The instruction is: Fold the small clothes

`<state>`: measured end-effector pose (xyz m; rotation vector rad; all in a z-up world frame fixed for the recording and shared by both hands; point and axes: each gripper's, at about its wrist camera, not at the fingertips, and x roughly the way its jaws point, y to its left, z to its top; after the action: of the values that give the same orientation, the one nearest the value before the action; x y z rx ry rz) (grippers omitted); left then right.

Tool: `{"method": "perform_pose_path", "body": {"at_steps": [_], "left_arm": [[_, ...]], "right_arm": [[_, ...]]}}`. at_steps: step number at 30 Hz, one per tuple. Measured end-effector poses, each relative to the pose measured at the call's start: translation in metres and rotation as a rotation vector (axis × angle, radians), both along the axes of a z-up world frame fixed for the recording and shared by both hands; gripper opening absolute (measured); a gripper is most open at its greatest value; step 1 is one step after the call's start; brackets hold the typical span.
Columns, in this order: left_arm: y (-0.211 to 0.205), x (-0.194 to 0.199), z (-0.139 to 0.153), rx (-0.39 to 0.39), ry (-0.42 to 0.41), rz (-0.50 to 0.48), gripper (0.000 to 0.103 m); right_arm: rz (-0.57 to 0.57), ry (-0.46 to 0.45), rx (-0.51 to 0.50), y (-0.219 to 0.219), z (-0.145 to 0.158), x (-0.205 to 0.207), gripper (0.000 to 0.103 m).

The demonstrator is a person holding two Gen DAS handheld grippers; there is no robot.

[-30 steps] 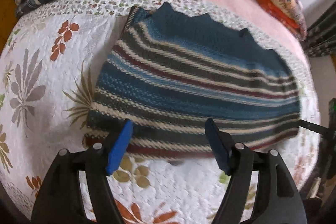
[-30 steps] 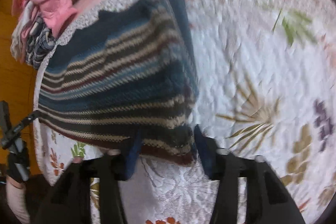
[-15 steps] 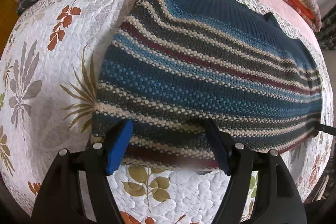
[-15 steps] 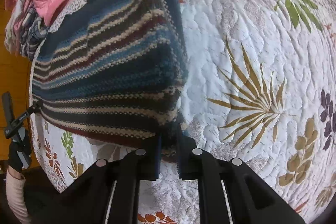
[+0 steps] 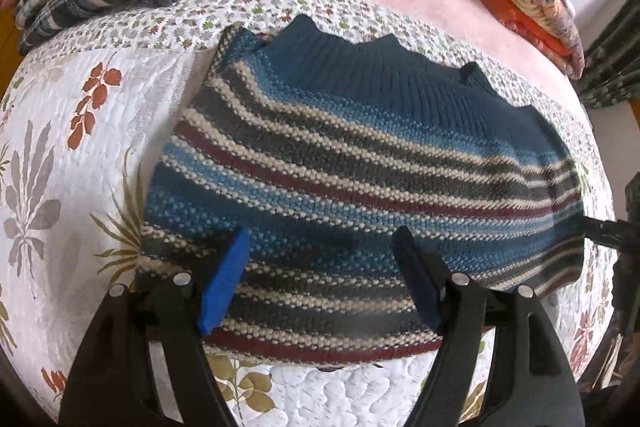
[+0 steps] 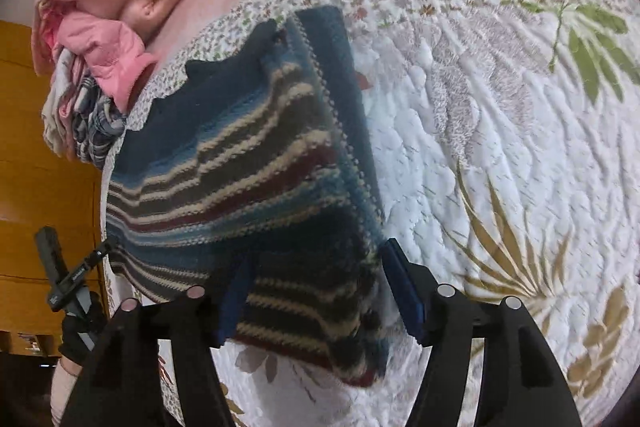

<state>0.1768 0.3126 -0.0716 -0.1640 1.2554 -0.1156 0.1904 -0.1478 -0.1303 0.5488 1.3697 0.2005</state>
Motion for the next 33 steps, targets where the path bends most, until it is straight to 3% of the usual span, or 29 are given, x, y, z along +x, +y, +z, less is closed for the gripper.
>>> {"method": "perform_pose_path", "body": {"at_steps": [7, 8, 10, 13, 18, 24, 33], "left_arm": [[-0.001, 0.006, -0.012, 0.012, 0.012, -0.013, 0.075], [0.0, 0.005, -0.012, 0.01, 0.012, -0.012, 0.076], [0.0, 0.006, -0.014, 0.008, 0.014, -0.011, 0.076], [0.0, 0.006, -0.014, 0.003, 0.015, -0.01, 0.076], [0.004, 0.007, -0.015, -0.023, 0.019, 0.005, 0.076], [0.004, 0.006, -0.015, -0.019, 0.019, -0.005, 0.076], [0.004, 0.006, -0.015, -0.019, 0.025, -0.007, 0.076]], "right_arm": [[-0.014, -0.009, 0.065, -0.001, -0.02, 0.007, 0.066], [-0.014, -0.017, 0.072, 0.0, -0.019, 0.008, 0.063], [-0.017, -0.02, 0.111, 0.001, -0.02, 0.009, 0.042], [0.009, -0.054, 0.117, 0.009, -0.01, 0.01, 0.032], [0.03, -0.108, 0.134, 0.01, 0.01, 0.01, 0.03], [0.007, -0.058, 0.09, 0.005, -0.01, 0.008, 0.03], [-0.008, -0.048, 0.066, 0.004, -0.016, 0.005, 0.03]]}}
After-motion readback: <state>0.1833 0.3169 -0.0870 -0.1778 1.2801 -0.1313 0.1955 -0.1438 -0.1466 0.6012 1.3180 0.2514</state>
